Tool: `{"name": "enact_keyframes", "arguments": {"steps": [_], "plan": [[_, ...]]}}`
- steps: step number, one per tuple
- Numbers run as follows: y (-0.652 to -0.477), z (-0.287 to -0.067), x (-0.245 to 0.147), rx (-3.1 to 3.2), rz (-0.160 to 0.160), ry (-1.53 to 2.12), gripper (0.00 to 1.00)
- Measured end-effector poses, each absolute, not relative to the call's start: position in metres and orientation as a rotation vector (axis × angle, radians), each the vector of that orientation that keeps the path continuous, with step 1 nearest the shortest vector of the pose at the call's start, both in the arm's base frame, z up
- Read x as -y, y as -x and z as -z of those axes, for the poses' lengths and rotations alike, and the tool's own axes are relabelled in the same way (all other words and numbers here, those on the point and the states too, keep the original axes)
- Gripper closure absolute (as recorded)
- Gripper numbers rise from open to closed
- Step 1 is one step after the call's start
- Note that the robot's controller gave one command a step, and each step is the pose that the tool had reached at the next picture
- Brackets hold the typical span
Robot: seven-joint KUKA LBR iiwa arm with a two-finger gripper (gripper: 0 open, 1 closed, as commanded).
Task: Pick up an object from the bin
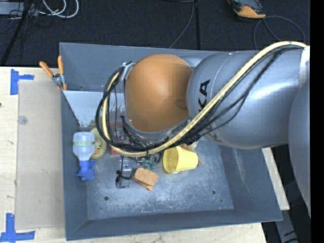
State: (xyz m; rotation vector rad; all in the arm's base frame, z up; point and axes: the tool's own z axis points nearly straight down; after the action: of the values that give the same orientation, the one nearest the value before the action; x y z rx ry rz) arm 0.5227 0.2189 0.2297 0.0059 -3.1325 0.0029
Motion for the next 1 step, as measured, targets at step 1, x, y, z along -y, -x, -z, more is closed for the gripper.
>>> {"name": "enact_keyframes", "arguments": {"steps": [1], "plan": [[-0.5243, -0.2344, -0.2176, 3.14, 0.0, 0.001, 0.0]]}}
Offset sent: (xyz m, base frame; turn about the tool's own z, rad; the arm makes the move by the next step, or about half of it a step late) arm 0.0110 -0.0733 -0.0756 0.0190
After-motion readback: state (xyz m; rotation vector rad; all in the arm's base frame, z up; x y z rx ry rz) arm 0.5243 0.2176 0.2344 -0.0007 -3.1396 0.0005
